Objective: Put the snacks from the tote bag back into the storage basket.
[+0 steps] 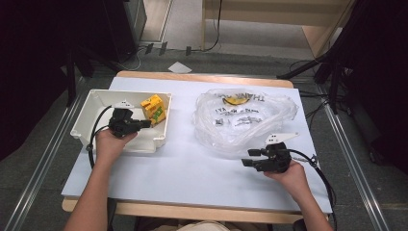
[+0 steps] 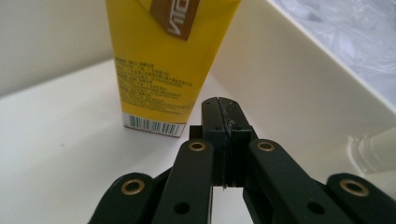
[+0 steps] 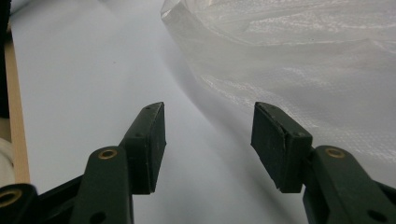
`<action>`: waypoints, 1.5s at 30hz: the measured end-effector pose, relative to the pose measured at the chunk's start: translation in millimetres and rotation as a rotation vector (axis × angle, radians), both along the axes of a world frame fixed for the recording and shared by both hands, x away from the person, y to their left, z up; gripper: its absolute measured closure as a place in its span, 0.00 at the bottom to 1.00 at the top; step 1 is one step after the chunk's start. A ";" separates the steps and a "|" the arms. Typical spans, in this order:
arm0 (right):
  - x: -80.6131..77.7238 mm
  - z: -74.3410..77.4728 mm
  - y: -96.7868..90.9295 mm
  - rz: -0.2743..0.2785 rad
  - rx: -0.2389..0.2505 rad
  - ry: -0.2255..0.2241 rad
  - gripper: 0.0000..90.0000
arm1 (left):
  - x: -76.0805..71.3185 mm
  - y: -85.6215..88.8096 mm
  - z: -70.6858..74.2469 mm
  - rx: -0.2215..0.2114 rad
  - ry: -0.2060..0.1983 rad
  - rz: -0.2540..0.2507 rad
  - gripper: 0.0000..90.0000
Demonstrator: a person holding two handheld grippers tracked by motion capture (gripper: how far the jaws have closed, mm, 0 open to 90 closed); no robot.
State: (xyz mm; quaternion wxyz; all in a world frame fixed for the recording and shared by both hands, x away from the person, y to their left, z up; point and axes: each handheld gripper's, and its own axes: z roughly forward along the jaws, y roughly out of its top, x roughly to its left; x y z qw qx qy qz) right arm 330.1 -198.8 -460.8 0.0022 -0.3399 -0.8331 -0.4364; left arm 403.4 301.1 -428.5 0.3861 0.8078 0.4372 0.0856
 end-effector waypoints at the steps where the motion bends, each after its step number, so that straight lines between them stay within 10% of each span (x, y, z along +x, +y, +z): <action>1: 0.2 -0.2 0.0 0.001 0.000 -0.001 0.51 | 1.2 -0.1 -1.7 0.002 0.007 -0.001 1.00; 45: -2.5 -1.9 2.4 0.007 -0.013 -0.004 0.51 | 20.1 5.6 -11.6 -0.033 0.011 0.052 1.00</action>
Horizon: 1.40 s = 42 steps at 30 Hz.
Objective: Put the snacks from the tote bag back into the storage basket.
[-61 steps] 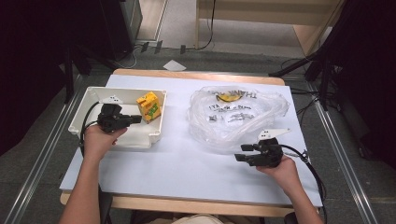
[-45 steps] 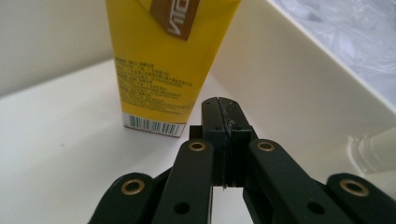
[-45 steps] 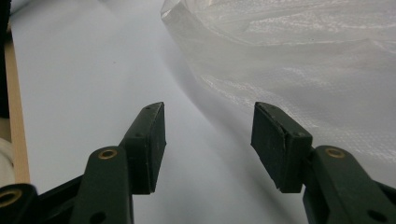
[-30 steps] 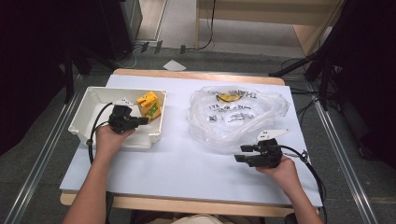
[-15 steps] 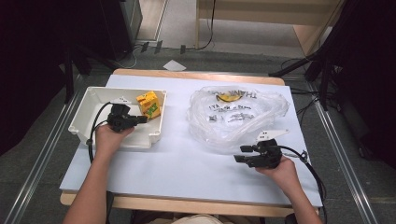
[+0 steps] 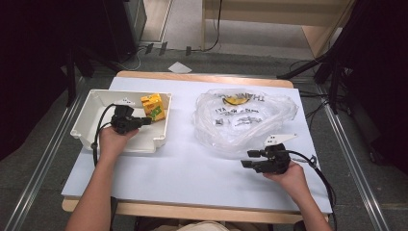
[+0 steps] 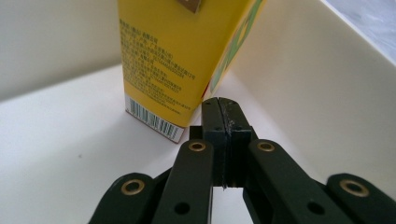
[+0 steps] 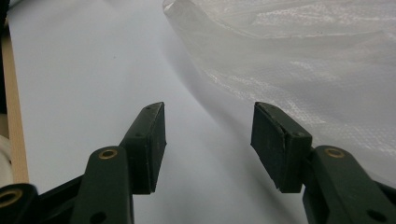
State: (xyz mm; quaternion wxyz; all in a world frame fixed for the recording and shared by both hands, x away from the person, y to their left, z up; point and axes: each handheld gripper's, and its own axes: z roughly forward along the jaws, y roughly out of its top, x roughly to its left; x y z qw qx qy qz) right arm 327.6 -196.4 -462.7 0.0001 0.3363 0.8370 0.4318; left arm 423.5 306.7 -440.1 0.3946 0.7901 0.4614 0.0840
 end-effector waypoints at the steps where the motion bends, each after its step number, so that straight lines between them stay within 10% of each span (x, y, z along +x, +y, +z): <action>1: -0.3 0.0 0.2 -0.001 0.000 0.001 0.51 | 0.4 0.3 -0.1 0.000 -0.001 0.003 1.00; 42: -4.1 -0.8 1.9 0.003 -0.014 0.001 0.51 | 11.6 0.5 -1.9 0.002 -0.032 0.095 1.00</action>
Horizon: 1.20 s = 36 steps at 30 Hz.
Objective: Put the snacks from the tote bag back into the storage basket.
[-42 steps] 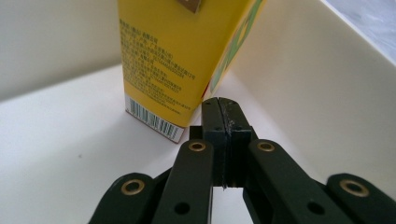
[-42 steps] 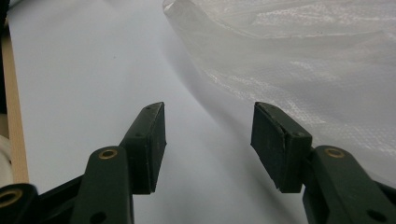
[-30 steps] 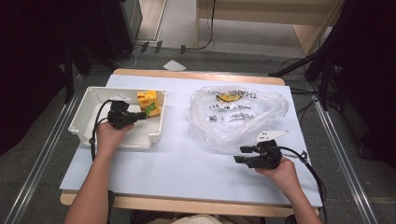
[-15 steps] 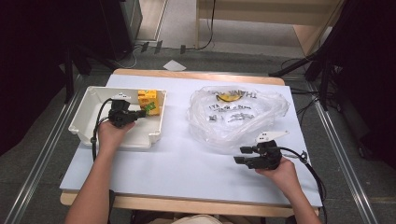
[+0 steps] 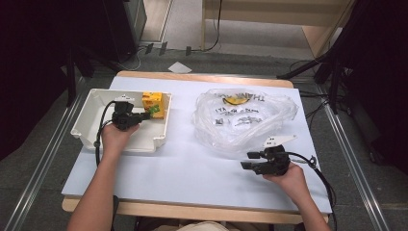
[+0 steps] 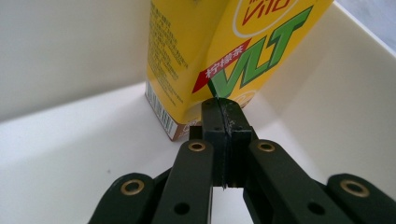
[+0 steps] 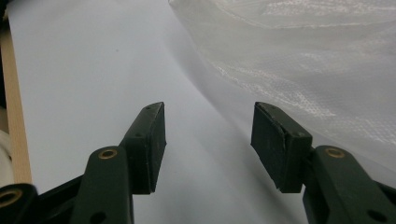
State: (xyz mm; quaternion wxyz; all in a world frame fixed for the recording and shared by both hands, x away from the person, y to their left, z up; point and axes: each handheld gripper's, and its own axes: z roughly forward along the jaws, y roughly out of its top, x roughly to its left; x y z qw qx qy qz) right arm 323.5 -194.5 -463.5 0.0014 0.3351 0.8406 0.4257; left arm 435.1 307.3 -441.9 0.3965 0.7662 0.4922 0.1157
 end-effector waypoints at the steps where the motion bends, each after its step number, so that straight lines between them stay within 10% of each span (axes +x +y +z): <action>1: 0.0 0.0 0.0 0.000 0.000 0.000 0.51 | 0.1 0.4 0.0 -0.006 0.003 -0.001 1.00; 36: 2.1 0.6 -2.4 -0.001 -0.012 -0.008 0.50 | -28.8 -3.7 37.0 -0.059 0.049 -0.046 0.57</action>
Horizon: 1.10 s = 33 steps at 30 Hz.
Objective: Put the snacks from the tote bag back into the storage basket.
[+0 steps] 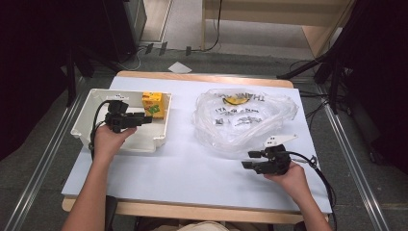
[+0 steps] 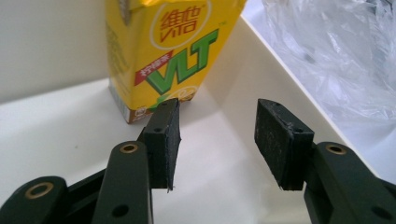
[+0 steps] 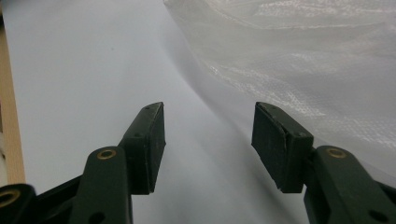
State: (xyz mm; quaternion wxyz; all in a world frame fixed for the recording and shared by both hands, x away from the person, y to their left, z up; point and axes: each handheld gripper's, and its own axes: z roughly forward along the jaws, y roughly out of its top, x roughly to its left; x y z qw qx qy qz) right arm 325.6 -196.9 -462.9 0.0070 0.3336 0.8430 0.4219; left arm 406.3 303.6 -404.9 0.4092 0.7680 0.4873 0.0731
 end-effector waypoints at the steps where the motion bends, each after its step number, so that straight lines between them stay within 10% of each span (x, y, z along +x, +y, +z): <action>1: 0.4 0.0 0.0 0.000 0.001 0.000 0.50 | -0.8 -1.5 0.7 0.003 -0.001 -0.005 0.56; 33: 9.0 1.3 1.7 0.011 0.017 -0.012 0.51 | -32.4 -64.7 27.8 0.018 -0.046 -0.152 0.49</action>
